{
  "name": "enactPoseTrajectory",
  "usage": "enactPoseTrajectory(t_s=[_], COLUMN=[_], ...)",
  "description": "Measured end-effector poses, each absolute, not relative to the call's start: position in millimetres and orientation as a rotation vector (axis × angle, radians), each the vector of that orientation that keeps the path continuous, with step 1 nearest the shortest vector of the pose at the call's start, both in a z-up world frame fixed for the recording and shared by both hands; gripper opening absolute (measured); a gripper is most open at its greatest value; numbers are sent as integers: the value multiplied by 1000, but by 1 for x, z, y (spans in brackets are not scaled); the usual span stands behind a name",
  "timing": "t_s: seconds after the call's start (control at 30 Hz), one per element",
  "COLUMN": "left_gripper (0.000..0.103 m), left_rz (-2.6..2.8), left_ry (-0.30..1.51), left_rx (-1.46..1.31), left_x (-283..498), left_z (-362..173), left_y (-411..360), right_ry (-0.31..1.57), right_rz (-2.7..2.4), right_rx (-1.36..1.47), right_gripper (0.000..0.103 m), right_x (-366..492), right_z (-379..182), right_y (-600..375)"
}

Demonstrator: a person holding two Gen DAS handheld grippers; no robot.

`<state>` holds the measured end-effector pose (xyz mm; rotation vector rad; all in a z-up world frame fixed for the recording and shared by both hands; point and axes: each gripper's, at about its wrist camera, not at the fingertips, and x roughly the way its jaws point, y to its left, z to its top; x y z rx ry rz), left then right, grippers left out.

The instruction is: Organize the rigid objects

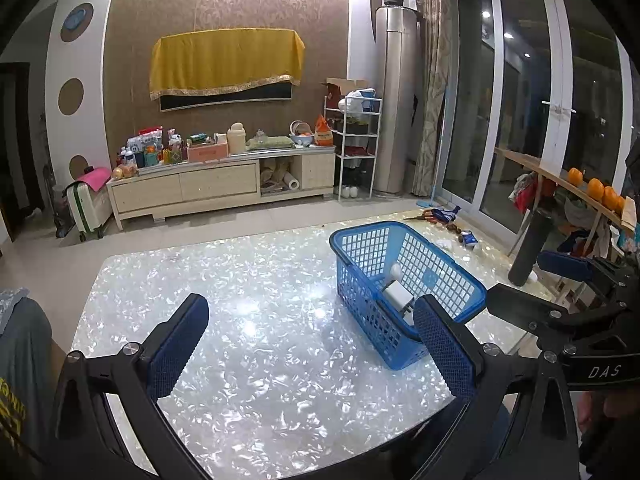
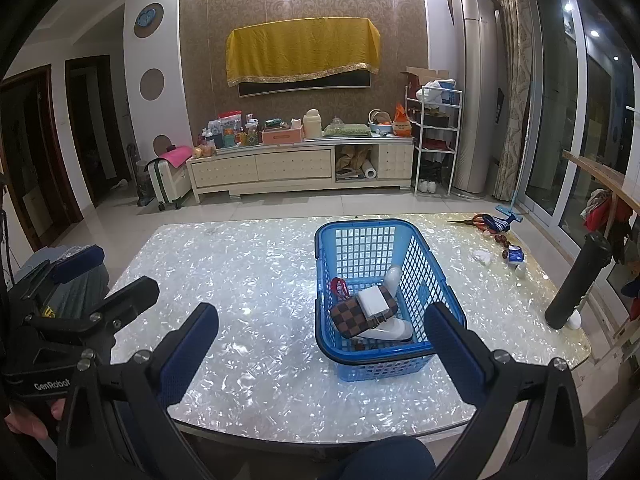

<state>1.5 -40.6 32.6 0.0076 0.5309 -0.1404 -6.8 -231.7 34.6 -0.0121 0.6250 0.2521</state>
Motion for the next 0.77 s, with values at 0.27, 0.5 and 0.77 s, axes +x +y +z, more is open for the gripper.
enactPoseTrajectory(t_s=[0.27,0.5,0.77], left_gripper=[103,103,103], left_rz=[-146,-146,-147], left_ry=[532,527,521], left_rx=[7,6,9], left_x=[1,1,1], left_z=[31,31,29], left_y=[-41,-42,-43], right_ry=[628,631,635], right_rz=[250,249,251], right_rx=[-9,-8,0], right_gripper=[103,103,103], right_x=[-7,-7,-6], right_z=[35,36,35], right_y=[-233,-232,-233])
